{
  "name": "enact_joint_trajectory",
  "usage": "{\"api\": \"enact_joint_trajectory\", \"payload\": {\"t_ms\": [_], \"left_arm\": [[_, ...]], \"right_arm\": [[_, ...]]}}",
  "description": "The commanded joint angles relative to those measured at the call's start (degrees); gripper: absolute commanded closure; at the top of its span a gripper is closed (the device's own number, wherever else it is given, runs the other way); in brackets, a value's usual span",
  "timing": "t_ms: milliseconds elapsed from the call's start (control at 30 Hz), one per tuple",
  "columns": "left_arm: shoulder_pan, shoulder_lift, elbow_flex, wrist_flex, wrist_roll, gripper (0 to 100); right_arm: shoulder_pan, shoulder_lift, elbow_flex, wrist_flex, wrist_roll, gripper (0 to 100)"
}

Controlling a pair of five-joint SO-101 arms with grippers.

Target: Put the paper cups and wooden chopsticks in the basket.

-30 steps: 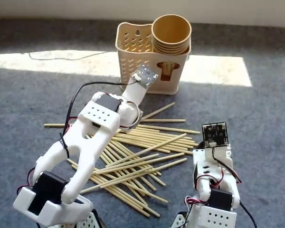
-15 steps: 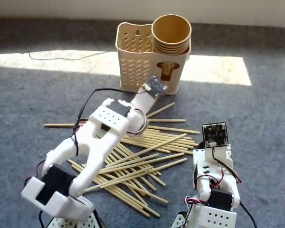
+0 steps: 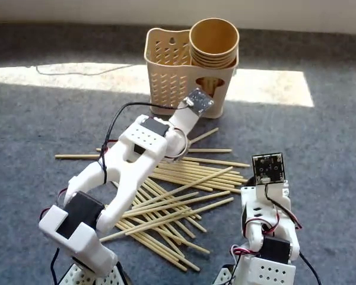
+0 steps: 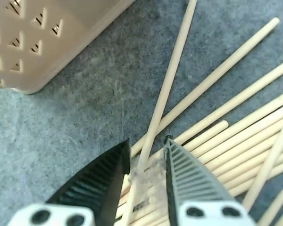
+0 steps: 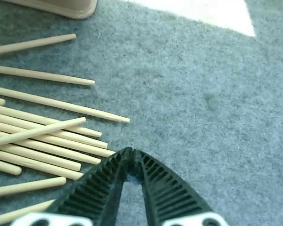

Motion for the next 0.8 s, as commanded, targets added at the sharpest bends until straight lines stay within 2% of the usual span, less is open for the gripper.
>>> {"api": "enact_joint_trajectory", "payload": {"t_ms": [0,133,333,567,767], "left_arm": [[-0.4,-0.48,-1.36,-0.62,-0.62,89],[-0.4,-0.48,-0.66,-0.62,-4.75,94],[-0.66,3.82,-2.07,-0.53,-4.75,94],[-0.4,5.49,-6.37,5.45,-4.57,94],[-0.75,5.76,-6.46,5.63,-4.57,94]], "right_arm": [[-0.31,-0.4,6.11,-1.27,-0.53,99.2],[-0.31,-0.4,6.11,-1.27,-0.53,99.2],[-0.31,-0.4,6.11,-1.27,-0.53,99.2],[-0.31,-0.4,6.11,-1.27,-0.53,99.2],[-0.31,-0.4,6.11,-1.27,-0.53,99.2]]}}
